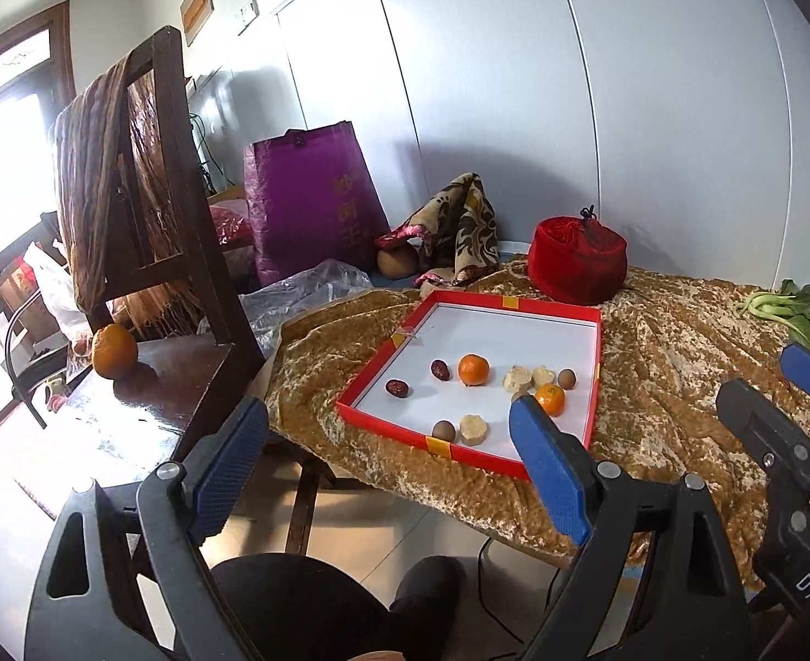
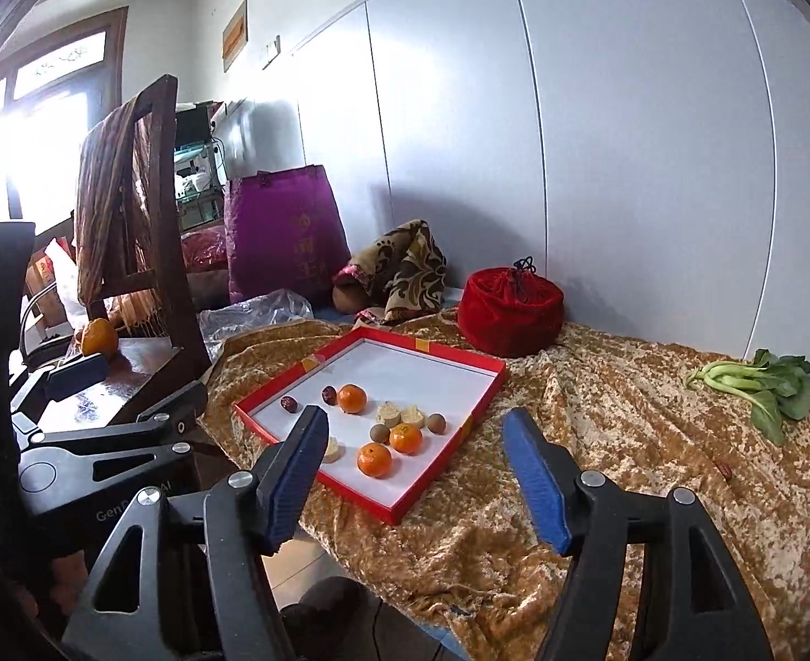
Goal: Organize fruits
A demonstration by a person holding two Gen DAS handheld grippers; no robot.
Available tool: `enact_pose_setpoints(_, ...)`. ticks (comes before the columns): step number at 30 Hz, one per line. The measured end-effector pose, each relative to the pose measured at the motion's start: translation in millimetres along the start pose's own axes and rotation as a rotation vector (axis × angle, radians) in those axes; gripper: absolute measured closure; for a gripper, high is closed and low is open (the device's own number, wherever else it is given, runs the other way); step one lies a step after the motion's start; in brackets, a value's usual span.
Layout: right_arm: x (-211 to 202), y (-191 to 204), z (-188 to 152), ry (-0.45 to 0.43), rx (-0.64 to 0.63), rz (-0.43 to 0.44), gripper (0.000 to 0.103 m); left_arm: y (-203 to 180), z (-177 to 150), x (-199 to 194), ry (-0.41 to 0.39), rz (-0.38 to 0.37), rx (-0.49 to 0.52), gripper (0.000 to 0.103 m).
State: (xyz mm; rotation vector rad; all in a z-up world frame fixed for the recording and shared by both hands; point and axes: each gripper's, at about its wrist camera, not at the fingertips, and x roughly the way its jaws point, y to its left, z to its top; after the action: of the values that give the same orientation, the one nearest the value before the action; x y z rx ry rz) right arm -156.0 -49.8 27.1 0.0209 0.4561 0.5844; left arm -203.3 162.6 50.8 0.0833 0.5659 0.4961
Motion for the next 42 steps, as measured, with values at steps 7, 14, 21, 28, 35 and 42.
enact_pose_setpoints(7, -16.1, 10.7, -0.7, -0.036, -0.026, 0.015, 0.032, 10.6, 3.1, -24.7, -0.03, -0.005, -0.022, 0.0)
enact_pose_setpoints(14, -25.5, 10.1, 2.7, -0.078, -0.033, 0.01, 0.027, 14.4, 8.1, -34.3, -0.038, -0.019, -0.026, 0.0)
enact_pose_setpoints(21, -27.0, 8.5, 3.8, -0.089, -0.025, 0.012, 0.026, 16.5, 9.1, -38.0, -0.052, -0.031, -0.037, 0.0)
enact_pose_setpoints(28, -26.7, 10.2, 4.6, -0.104, -0.039, -0.007, 0.024, 19.2, 10.7, -37.2, -0.055, -0.034, -0.047, 0.0)
enact_pose_setpoints(35, -22.2, 11.9, 7.4, -0.106, -0.042, -0.02, 0.022, 24.9, 8.8, -29.7, -0.068, -0.059, -0.029, 0.0)
enact_pose_setpoints(42, -3.7, 14.1, 16.6, -0.031, -0.037, -0.036, 0.019, 33.2, 1.9, -7.6, -0.023, -0.065, -0.065, 0.0)
